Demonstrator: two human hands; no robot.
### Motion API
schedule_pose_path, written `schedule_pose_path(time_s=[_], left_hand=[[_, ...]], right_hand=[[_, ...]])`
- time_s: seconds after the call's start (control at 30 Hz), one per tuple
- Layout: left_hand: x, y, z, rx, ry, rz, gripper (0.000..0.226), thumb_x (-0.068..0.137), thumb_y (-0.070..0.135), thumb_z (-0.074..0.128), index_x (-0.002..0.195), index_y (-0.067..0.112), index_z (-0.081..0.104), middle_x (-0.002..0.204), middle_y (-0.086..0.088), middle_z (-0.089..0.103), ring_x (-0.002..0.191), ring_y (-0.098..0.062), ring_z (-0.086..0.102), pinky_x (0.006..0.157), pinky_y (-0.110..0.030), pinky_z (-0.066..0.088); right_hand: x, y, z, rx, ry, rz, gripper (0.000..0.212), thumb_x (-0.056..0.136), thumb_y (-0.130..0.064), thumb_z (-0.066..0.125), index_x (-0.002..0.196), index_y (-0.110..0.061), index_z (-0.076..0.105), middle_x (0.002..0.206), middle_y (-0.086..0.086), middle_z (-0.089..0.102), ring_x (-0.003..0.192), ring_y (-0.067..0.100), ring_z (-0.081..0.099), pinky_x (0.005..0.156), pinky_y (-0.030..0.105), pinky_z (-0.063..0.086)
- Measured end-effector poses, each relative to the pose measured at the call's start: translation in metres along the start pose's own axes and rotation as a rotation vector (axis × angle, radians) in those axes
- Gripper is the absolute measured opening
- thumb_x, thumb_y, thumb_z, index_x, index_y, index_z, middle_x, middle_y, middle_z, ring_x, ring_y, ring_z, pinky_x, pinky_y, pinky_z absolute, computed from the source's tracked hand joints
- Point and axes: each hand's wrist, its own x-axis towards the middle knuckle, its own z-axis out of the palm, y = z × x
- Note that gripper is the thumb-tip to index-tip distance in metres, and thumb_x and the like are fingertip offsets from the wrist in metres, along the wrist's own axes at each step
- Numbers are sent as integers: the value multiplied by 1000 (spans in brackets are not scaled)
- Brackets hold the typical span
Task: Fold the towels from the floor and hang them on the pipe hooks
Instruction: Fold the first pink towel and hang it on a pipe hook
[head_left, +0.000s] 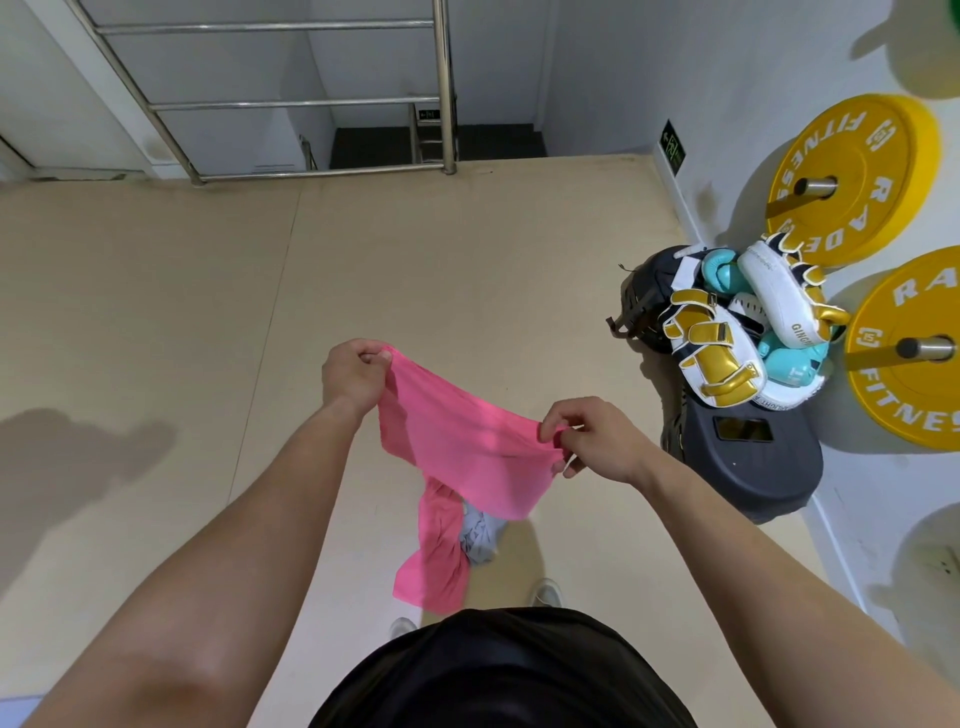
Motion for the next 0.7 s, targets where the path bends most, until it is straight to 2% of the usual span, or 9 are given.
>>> schedule_pose_path(time_s=[0.07,0.17,0.3,0.4,0.53,0.63,0.7], left_hand=[[1,3,0,-11,-1,3,13,91,12,65,92,20,74,80,4,67,82,-13,62,83,-23,47],[4,4,-1,-21,6,5,12,90,12,65,93,19,74,78,5,65,81,-13,61,83,-23,47],[8,6,-1,-26,14,14,13,91,10,65,97,16,75,79,3,65,80,-14,60,83,-23,48],[10,8,-1,-35,21,15,14,91,9,64,98,16,75,80,2,66,81,-14,60,79,-23,46],[12,8,-2,-37,26,18,15,91,9,63,97,16,74,86,0,68,83,-13,61,77,-22,45],[14,5,-3,-73,27,20,15,91,9,61,94,18,72,81,3,65,83,-14,61,82,-25,48],[14,4,-3,-88,18,34,15,91,8,61,92,18,71,78,6,64,81,-13,60,81,-24,46]], right_hand=[[2,5,1,-26,26,10,31,83,9,40,75,0,68,69,23,67,62,32,70,60,36,59],[4,13,0,-65,69,16,27,83,3,45,71,-1,68,61,13,69,61,28,70,70,45,61],[5,15,-3,-53,107,-8,21,79,-7,52,66,-7,70,71,8,70,65,23,70,74,49,58],[3,14,-4,-110,110,-47,11,72,-14,68,61,-13,66,76,1,68,72,21,66,76,43,56],[3,16,-7,-142,122,-65,18,72,-14,82,65,-12,65,73,1,70,69,19,66,70,39,56],[4,13,-11,-88,185,-52,19,80,-13,79,70,-8,64,67,1,70,59,16,69,62,38,55],[4,9,-16,-27,224,-67,16,84,-8,75,77,-8,61,70,6,69,54,20,70,59,40,54]])
